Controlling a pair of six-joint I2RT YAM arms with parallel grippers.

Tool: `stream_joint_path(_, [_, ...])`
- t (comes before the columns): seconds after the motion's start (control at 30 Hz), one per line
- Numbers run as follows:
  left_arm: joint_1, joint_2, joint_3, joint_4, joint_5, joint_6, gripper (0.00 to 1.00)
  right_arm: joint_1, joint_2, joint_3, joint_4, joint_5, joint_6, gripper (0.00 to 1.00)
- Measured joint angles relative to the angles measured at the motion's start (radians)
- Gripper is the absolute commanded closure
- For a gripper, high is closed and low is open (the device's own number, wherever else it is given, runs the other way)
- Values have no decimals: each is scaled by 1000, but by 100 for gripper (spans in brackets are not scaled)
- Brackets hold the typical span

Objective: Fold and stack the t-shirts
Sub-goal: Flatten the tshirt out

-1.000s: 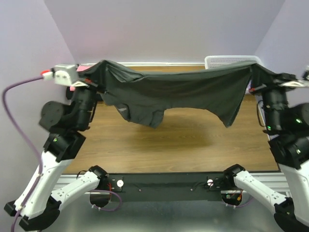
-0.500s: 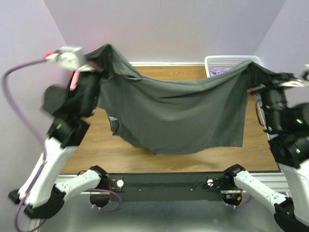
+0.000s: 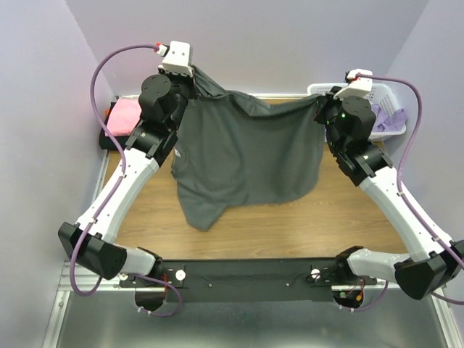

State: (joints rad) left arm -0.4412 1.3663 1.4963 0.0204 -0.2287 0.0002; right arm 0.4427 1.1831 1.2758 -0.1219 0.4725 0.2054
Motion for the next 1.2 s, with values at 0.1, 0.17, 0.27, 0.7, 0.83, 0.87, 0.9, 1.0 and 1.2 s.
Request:
stream_joint_path(0.1, [0, -8, 11, 24, 11, 13, 100, 0, 24, 13, 9, 12, -7, 98])
stream_joint_path(0.17, [0, -31, 0, 40, 18, 18, 100, 0, 21, 16, 21, 14, -10, 98])
stream_joint_path(0.27, [0, -98, -58, 54, 22, 18, 100, 0, -3, 15, 28, 13, -13, 98])
stream_joint_path(0.7, [-34, -570, -187, 10, 98, -21, 100, -2, -426, -90, 18, -53, 15, 98])
stream_joint_path(0.83, [-53, -609, -115, -32, 126, -34, 100, -3, -510, -66, -15, -79, 28, 98])
stream_joint_path(0.87, [-54, -612, -97, -45, 134, -35, 100, -4, -527, -56, -25, -89, 31, 99])
stream_joint_path(0.9, [-55, -613, -77, -58, 141, -37, 100, -4, -538, -50, -35, -96, 33, 98])
stream_joint_path(1.0, [-57, -610, -37, -85, 167, -37, 100, -4, -563, -29, -56, -115, 40, 98])
stream_joint_path(1.2, [-57, -565, -11, -81, 226, -27, 100, -5, -554, -28, -64, -102, 52, 98])
